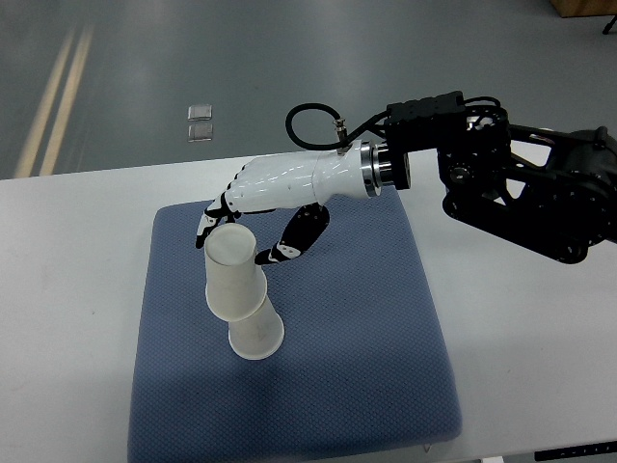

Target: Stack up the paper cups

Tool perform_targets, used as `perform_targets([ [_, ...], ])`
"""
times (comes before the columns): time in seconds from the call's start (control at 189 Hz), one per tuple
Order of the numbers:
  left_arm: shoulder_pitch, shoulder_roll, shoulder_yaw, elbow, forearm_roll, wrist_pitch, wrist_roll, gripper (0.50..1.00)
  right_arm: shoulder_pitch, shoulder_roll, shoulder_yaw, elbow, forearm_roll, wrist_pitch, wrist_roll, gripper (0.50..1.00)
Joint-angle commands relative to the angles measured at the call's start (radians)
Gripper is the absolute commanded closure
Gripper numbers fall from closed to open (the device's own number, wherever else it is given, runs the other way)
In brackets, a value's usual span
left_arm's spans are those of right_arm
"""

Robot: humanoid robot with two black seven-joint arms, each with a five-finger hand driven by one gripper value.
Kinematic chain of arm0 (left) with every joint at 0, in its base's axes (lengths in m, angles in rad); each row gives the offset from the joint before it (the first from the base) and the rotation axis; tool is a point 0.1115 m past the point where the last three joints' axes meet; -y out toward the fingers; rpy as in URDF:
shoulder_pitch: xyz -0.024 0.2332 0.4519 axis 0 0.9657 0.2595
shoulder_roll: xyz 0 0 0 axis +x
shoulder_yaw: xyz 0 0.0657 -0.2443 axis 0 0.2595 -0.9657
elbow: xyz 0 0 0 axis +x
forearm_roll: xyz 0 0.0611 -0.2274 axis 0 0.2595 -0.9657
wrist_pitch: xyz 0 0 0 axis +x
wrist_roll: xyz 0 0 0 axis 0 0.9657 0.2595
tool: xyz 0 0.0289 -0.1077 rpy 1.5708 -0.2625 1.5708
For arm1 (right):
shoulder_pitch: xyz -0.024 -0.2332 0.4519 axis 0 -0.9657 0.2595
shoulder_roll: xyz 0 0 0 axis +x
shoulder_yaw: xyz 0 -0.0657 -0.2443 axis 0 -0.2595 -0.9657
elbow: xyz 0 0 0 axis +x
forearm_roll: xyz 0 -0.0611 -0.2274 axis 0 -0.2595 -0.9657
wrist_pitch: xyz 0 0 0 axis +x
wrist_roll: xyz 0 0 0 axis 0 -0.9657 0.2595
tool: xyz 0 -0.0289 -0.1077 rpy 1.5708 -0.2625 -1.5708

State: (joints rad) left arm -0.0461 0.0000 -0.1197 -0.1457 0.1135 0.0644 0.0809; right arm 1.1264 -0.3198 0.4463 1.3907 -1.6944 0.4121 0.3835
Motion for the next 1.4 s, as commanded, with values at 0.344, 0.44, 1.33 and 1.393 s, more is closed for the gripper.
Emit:
perform_targets([
  [0.344,0.0,0.0,0.0,0.0,0.0,0.0,0.0,0.5,-0.007,0.004,-0.004,0.001,-0.068,0.01,0.002,0.826],
  [0.44,0.0,0.0,0.0,0.0,0.0,0.0,0.0,0.5,-0.007,0.004,-0.004,0.002,-0.068,0.034,0.002,0.824],
  [1.33,0.0,0.0,0.0,0.0,0.0,0.0,0.0,0.5,-0.06,0.018,-0.004,0.007,-0.07,0.037,0.002,0.587],
  [1.393,0.0,0.0,0.0,0.0,0.0,0.0,0.0,0.5,-0.06,0.014,-0.003,0.007,-0.071,0.037,0.002,0.587],
])
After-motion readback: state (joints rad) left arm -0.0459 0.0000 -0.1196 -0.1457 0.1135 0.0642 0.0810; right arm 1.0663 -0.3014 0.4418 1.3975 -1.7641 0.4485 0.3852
